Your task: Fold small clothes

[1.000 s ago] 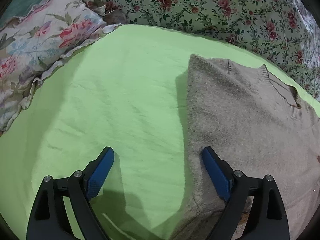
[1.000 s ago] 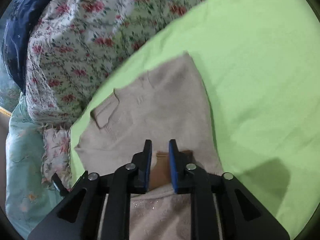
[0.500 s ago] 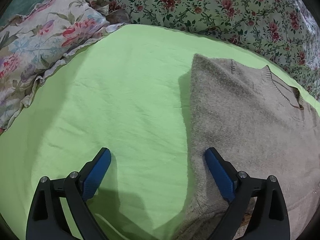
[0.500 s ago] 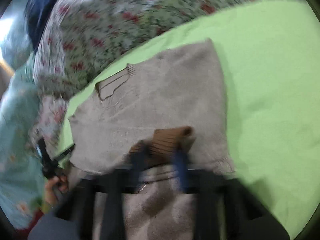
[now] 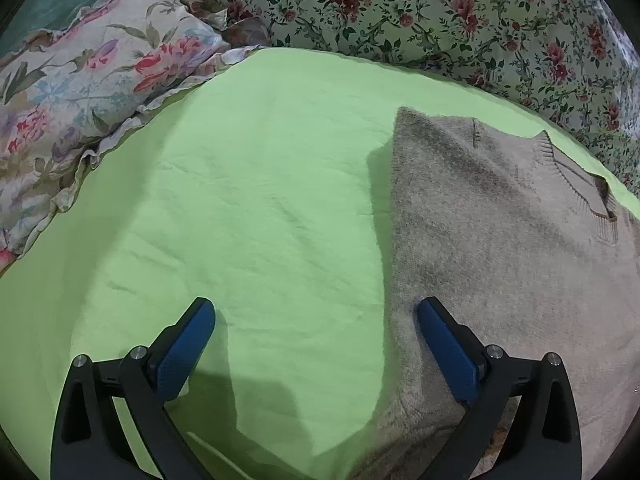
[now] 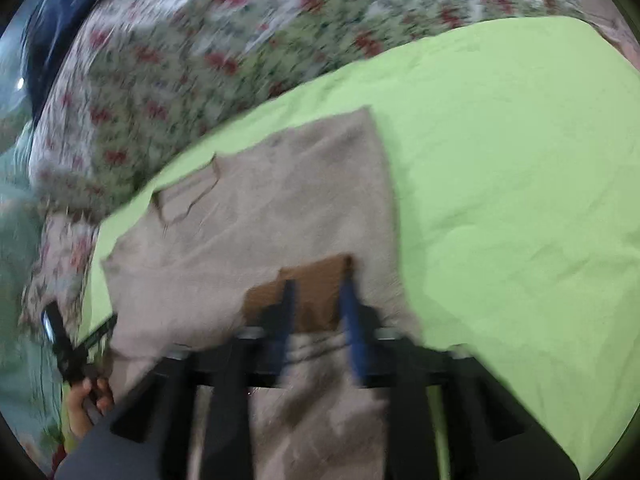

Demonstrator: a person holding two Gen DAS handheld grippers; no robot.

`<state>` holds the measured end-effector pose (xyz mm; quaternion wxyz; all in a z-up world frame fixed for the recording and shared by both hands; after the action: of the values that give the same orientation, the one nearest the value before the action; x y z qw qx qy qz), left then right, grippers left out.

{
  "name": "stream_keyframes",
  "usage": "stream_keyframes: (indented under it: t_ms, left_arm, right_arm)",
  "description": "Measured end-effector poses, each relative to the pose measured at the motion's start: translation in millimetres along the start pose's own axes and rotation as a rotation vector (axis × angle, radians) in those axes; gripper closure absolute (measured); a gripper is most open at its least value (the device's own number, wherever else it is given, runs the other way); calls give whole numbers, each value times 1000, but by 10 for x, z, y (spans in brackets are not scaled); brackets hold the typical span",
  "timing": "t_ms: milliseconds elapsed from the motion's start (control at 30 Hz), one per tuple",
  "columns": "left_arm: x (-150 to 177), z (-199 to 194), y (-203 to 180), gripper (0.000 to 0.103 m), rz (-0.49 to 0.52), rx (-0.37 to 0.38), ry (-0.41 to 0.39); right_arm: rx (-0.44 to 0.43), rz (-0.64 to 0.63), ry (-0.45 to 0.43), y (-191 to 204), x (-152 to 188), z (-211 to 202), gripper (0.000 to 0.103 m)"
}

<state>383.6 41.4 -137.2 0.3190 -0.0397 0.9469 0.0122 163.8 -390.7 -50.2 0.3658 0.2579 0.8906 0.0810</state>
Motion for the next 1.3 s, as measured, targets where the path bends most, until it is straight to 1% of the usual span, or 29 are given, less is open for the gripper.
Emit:
stream_keyframes:
  t_ms: [33,67,100,133,167,233,267,333,367,400,467,533,600,633,667,700,733,767,800,833,867,900,933,967,1000,1067,1133,1233,1300]
  left_arm:
    - [7,-25,-10,1,8,1,-1]
    - [15,-55,-17,4,14,-1,7]
    - [12,-104,-24,15,14,0,9]
    - [-9,-206,-54,22,8,20,-5]
    - [-63,-386,-148,25,14,83,-43]
    - [-151,-629,-378,22,69,160,-98]
    - [-188,-720,-591,19,136,203,-103]
    - [-177,-732,-1068,19,283,280,-49]
    - [-157,-726,-1240,19,338,285,-47]
    - [-131,-711,-1453,19,415,285,-56]
    - [-103,-669,-1777,19,549,267,-88]
    - [-140,-578,-1985,19,638,273,-85]
    - [-142,-487,-2156,19,721,326,-41]
    - [-126,-439,-2251,19,781,363,-6]
    - [-87,-406,-2303,19,823,379,22]
    - [-52,-339,-2358,19,869,376,55]
    - [-5,-230,-2384,19,916,353,94]
    - [32,-152,-2388,17,942,336,117]
    - [44,-100,-2386,17,951,342,132]
    - [36,-88,-2377,17,943,365,140]
    - [18,-88,-2361,24,927,398,153]
    - [17,-96,-2354,42,917,426,165]
    - [31,-114,-2350,56,911,455,175]
    - [60,-156,-2352,82,913,481,173]
    - [67,-189,-2348,94,917,482,159]
    - [93,-266,-2323,95,929,467,109]
    - [69,-297,-2300,96,902,462,81]
    - [13,-285,-2238,98,851,430,43]
    - [-44,-278,-2168,98,816,403,16]
  right_arm:
    - [-1,-7,-1,4,14,18,49]
    - [9,-21,14,18,24,80,49]
    - [9,-21,31,11,34,128,49]
    - [-13,-4,66,7,59,204,49]
    - [-37,9,79,-7,58,222,49]
    - [-48,5,71,-1,65,216,49]
    - [-58,-2,65,6,64,204,49]
    - [-78,2,61,14,68,197,49]
    - [-88,8,62,-3,75,196,49]
    - [-96,8,62,-9,83,198,49]
    - [-104,6,63,-9,80,187,49]
    - [-117,17,63,-20,65,160,49]
    - [-133,17,64,-18,54,128,49]
    - [-140,7,64,-10,54,116,49]
    - [-146,-1,64,-3,56,108,49]
    - [-149,-5,64,2,61,107,49]
    - [-158,-9,65,7,61,109,49]
    - [-168,-11,66,11,60,120,49]
    - [-171,-10,67,7,60,127,49]
    - [-175,-6,71,-1,58,144,49]
    - [-187,1,74,-10,56,166,49]
    - [-192,4,71,-19,51,175,49]
    - [-193,3,66,-23,49,181,52]
    - [-184,-2,62,-31,52,187,56]
    - [-176,-3,60,-43,56,196,69]
    - [-181,8,61,-70,56,210,100]
    - [-173,10,40,-87,37,168,100]
    - [-162,-8,-25,-34,-18,-12,100]
    - [-129,-10,-22,-38,-13,-14,100]
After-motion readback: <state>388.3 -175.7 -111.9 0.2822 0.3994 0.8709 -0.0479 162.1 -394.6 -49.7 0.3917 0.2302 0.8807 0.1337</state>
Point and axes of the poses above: each gripper's, at about its wrist camera, not at the fingertips, and z roughly the way its jaws point, y to its left, x to its underside, the point moved 6 cm from there along z, roughly the way its jaws point, and after that the axes turned 1 degree about -z, right-handed, at the moved point
